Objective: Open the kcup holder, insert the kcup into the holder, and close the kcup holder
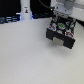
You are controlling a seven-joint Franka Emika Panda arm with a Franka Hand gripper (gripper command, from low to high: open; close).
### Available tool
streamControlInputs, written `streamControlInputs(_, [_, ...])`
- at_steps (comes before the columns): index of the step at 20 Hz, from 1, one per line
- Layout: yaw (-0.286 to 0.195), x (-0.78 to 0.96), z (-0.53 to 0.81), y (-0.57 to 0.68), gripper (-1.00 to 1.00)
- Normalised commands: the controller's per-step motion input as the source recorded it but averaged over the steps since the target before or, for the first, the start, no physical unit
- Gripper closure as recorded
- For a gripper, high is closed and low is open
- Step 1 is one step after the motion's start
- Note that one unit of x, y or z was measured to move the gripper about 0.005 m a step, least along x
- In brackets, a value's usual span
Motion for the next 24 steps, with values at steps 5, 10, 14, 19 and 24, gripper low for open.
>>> streamControlInputs(5, [0.089,0.23,0.47,-0.18,-1.0])
streamControlInputs(10, [0.082,0.34,0.47,-0.33,-1.0])
streamControlInputs(14, [0.061,0.5,0.26,-0.4,-1.0])
streamControlInputs(19, [0.03,0.61,0.21,-0.38,-1.0])
streamControlInputs(24, [0.028,0.6,0.18,-0.37,-1.0])
